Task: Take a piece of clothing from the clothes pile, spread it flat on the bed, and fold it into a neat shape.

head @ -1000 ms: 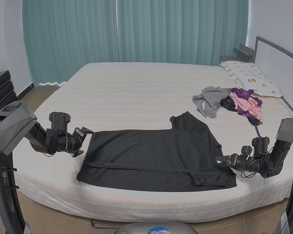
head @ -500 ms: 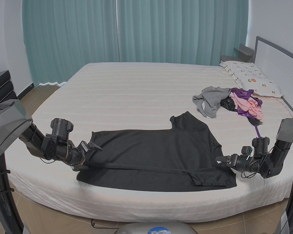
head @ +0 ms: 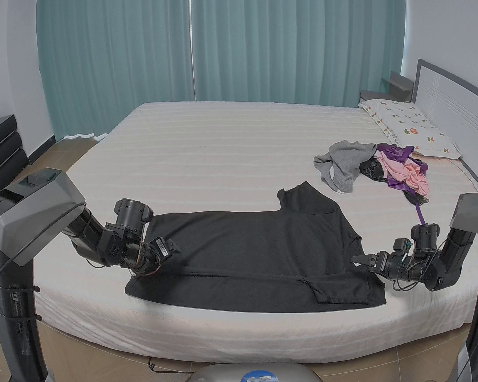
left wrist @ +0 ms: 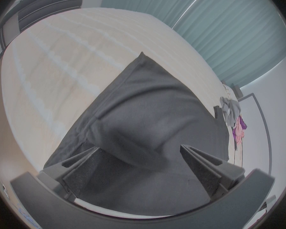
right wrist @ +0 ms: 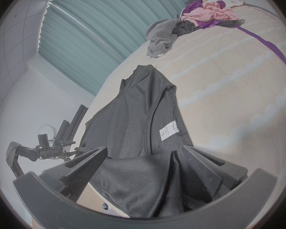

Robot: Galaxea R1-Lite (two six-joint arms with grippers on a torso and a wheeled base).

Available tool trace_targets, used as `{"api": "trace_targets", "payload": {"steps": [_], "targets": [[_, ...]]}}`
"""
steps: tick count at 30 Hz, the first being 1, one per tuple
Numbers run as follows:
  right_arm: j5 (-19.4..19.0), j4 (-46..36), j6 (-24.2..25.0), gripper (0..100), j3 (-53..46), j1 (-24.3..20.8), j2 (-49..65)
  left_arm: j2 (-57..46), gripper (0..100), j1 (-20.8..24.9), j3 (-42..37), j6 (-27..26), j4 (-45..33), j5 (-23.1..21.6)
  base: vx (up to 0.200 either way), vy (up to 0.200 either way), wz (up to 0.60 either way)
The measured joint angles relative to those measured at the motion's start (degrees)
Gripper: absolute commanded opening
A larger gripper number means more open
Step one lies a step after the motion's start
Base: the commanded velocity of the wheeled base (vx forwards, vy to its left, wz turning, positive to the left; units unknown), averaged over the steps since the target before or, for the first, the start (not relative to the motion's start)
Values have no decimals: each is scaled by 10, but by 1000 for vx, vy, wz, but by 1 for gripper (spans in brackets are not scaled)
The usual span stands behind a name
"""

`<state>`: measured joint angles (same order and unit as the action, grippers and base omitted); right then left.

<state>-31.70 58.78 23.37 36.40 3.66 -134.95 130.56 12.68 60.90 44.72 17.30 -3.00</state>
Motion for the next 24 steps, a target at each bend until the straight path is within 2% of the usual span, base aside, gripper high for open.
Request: {"api": "trace_targets", "payload": {"steps": [5,10,13,17,20,24], "targets": [[0,0,0,100,1,-1,-2,20,100,-9,20,40,70,3,0,0,0],[1,0,0,100,1,-2,-3,29,100,-38,25,97,147,2,0,0,0],[1,0,0,100,1,-2,-3,30,100,-57,26,121,157,-1,0,0,0],[1,1,0,100,1,-2,-3,27,100,-67,21,126,158,-7,0,0,0],[1,1,1,100,1,-2,-3,21,100,-70,9,126,157,-29,0,0,0],[1,1,1,100,1,-1,-3,5,100,-76,-11,125,158,-92,0,0,0]]}}
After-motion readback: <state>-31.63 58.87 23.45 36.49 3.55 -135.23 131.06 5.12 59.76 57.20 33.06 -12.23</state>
